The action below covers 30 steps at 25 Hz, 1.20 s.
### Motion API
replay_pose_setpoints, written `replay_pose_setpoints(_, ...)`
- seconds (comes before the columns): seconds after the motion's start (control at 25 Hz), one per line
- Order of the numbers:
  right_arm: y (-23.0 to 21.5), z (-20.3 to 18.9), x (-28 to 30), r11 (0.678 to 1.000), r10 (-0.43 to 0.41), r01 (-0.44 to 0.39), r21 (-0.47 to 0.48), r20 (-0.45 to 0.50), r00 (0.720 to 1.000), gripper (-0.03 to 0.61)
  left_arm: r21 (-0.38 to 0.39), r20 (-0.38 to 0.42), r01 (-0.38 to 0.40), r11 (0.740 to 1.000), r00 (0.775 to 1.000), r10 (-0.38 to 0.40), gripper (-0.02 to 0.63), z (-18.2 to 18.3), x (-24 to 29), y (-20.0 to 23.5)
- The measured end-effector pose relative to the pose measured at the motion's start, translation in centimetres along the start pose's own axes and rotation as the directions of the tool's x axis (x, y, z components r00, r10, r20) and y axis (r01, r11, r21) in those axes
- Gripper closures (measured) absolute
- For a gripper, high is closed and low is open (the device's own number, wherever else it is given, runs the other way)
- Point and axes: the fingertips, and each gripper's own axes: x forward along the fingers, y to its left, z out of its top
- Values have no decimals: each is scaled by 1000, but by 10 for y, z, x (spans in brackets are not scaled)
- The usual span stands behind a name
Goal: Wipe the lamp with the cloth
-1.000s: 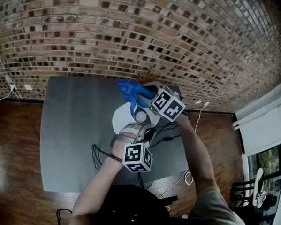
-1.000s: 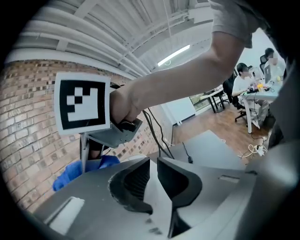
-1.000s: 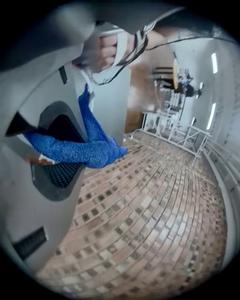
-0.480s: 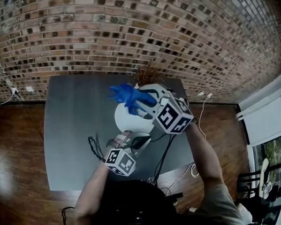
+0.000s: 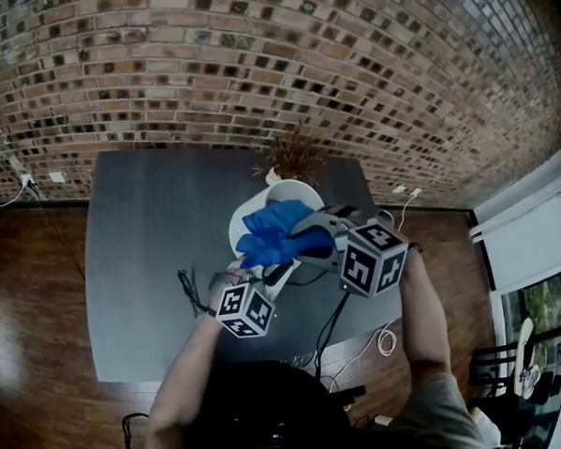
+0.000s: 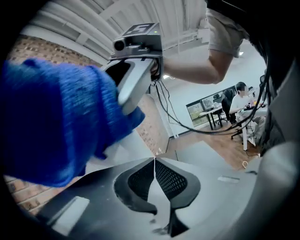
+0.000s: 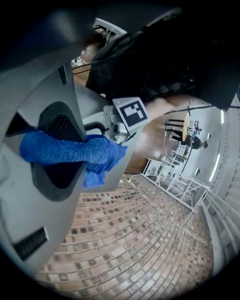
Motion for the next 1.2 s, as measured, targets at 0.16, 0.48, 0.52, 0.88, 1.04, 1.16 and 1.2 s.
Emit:
replay_pose_setpoints(0.16,-15,-5,-54,980,-153,135,144,128,980,469,2,-14,15,1000,1000,-15,600,-7,0,-5)
replay_pose_setpoints(0.48,-41,9,-32,694,-531,299,655,186,827,469,33,-28,29,999,999,-28,600,-16,-2,-10)
replay_pose_setpoints(0.52,-35,1,-16,659,-540,279,699,181,822,469,34,-31,32,999,999,-31,600,-18,-3,-11)
replay_pose_setpoints(0.88,-31,-103,-49,161,-871,103,982,93,482,469,5,68,-66,998,996,65,600,19,-24,11)
replay_pose_setpoints(1.04,-26,-88,-46,220,-885,99,970,156,439,469,-4,161,-160,987,974,159,600,76,-37,46)
replay_pose_setpoints(1.16,-23,-86,-46,254,-882,121,960,178,436,469,93,20,-108,990,994,106,600,69,-13,42)
replay_pose_setpoints(1.2,-23,-87,-46,263,-879,126,957,183,441,469,119,-22,-89,989,996,92,609,65,-7,39)
